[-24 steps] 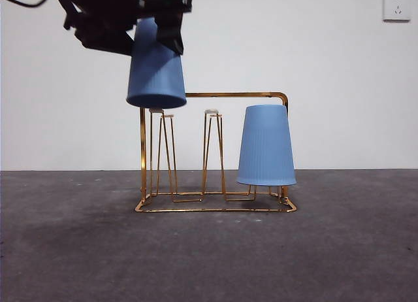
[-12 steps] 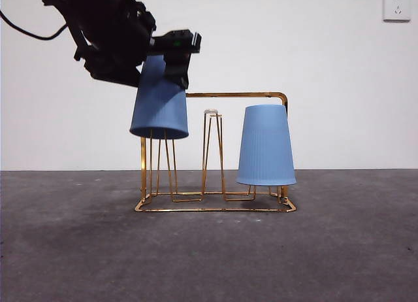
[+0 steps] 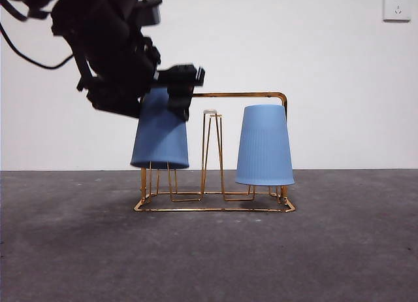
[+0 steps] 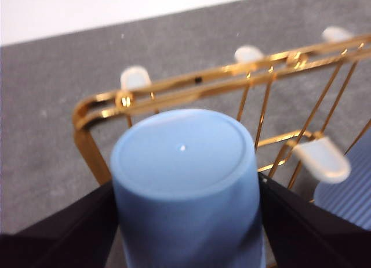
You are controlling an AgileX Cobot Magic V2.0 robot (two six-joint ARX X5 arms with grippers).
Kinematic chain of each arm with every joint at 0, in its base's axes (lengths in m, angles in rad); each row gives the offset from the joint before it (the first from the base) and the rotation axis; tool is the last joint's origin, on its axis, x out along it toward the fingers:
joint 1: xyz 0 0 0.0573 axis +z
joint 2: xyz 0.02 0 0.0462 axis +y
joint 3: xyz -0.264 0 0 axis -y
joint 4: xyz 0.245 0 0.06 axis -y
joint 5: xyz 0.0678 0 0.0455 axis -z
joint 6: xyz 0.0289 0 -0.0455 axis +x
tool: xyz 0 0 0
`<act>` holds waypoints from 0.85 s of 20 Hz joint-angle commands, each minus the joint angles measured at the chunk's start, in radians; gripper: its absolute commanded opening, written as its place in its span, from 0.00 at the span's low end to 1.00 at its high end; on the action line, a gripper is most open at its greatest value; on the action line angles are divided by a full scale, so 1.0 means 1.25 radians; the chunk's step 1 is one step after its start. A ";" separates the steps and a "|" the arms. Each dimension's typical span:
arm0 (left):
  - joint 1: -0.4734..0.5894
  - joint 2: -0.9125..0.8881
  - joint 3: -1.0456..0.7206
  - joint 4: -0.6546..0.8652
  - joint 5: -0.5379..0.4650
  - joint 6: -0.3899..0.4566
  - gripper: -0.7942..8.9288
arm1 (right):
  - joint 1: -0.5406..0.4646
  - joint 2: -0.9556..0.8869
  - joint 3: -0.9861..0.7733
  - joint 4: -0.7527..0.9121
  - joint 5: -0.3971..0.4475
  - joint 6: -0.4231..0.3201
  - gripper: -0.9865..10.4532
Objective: Pick up cup 1,put cup 1 in the cup rack,pick up cup 2,put cup 2 in the cup rack
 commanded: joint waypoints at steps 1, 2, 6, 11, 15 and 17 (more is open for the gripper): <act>0.000 0.020 -0.009 -0.005 -0.003 -0.031 0.08 | 0.000 -0.001 0.001 0.004 0.002 0.008 0.28; -0.001 0.027 -0.009 -0.008 -0.004 -0.035 0.08 | 0.000 -0.001 0.001 0.004 0.002 0.006 0.28; -0.002 0.048 -0.009 -0.021 -0.003 -0.044 0.08 | 0.000 -0.001 0.001 0.004 0.002 0.005 0.28; -0.004 0.083 -0.009 -0.083 -0.003 -0.073 0.08 | 0.000 -0.001 0.001 0.006 0.002 0.005 0.28; -0.004 0.085 -0.009 -0.130 -0.003 -0.099 0.08 | 0.000 -0.001 0.001 0.006 0.002 0.004 0.28; -0.004 0.085 -0.009 -0.159 -0.003 -0.113 0.08 | 0.000 -0.001 0.001 0.006 0.002 -0.002 0.28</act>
